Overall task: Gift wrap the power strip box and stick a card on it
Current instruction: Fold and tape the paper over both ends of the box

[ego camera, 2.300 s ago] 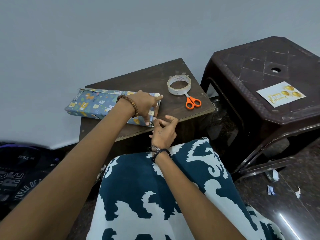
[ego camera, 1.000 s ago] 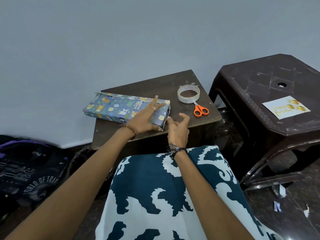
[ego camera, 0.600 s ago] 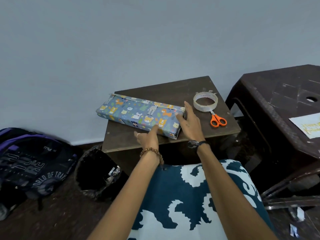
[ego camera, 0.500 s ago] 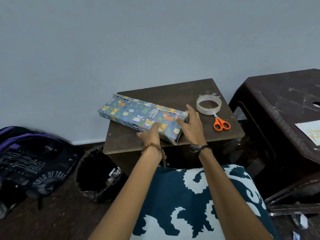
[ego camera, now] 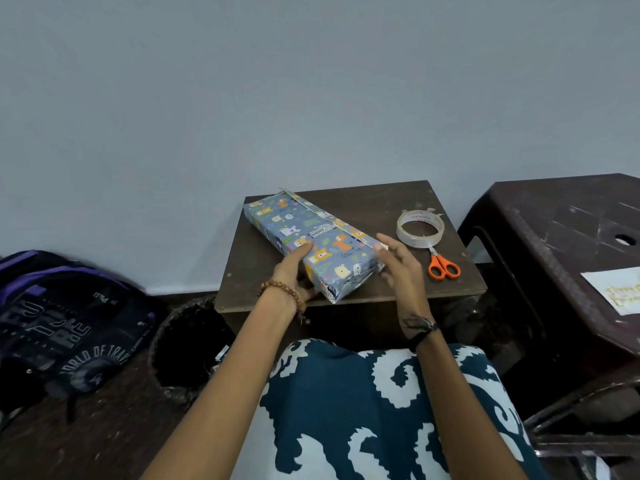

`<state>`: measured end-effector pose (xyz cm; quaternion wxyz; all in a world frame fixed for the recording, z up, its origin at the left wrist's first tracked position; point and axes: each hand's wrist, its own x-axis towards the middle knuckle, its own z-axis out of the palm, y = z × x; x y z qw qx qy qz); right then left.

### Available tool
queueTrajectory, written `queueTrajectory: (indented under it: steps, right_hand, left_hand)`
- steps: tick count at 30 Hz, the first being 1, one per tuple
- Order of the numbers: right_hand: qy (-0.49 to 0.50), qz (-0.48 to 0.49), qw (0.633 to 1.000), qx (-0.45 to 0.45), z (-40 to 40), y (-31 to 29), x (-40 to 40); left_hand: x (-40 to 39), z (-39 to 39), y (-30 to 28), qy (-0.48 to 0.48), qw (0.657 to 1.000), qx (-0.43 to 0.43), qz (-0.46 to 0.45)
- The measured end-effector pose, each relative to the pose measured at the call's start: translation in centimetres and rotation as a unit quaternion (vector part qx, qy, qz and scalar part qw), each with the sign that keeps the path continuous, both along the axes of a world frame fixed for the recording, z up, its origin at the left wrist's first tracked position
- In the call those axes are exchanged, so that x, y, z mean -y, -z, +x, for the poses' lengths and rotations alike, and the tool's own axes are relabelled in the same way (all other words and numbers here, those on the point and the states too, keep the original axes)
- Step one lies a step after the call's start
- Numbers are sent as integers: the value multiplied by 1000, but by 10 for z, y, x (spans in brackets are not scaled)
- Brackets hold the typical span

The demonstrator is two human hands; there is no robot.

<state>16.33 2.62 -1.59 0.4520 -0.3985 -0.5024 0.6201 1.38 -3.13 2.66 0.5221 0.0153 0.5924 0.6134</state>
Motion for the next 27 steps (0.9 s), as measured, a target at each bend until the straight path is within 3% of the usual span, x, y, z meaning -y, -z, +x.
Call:
queueTrajectory:
  steps: [4,6,9,12,14,17,24,27]
  right_hand:
    - [-36,-34,994,-102,13,-1,-2]
    - [-60,-24,994,-84,18,2,-2]
    - [-72,24,997,15,24,5,1]
    - [-77,76,992,63,25,9,-3]
    - [-75,99,989,76,23,10,-7]
    - [-64,114,988,84,18,11,-13]
    - [9,159,972,172,18,11,-31]
    - [31,126,979,157,21,5,-39]
  left_hand:
    - [11,12,0,63,998,13,25]
    - [16,20,3,73,996,24,45]
    - [19,33,16,33,992,15,118]
    - [20,49,30,37,978,-143,144]
    - [19,59,34,70,945,-298,117]
    - [10,64,44,53,897,-418,134]
    - [-7,59,65,-3,871,-471,141]
    - [-10,59,67,-5,872,-469,143]
